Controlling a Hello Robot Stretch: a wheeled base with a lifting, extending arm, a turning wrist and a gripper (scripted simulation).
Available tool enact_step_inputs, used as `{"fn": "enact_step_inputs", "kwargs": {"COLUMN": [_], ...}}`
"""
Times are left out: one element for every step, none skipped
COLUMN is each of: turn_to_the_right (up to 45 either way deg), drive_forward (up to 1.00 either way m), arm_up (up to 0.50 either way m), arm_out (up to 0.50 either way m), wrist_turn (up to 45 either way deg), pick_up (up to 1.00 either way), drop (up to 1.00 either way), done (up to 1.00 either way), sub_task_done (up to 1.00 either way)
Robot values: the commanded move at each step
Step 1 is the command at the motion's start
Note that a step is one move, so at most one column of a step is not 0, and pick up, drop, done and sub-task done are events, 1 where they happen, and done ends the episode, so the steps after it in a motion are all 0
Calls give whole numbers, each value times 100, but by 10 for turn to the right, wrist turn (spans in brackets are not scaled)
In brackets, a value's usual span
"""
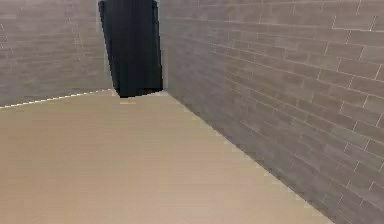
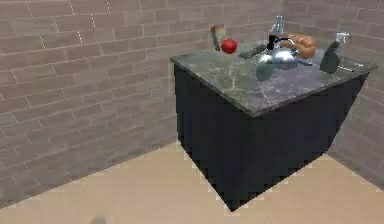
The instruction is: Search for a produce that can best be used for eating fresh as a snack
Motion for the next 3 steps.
{"fn": "enact_step_inputs", "kwargs": {"turn_to_the_right": [-420,0,0], "drive_forward": [0,100,100], "arm_up": [0,0,0], "arm_out": [0,0,0], "wrist_turn": [0,0,0], "pick_up": [0,0,0], "drop": [0,0,0], "done": [0,0,0], "sub_task_done": [0,0,0]}}
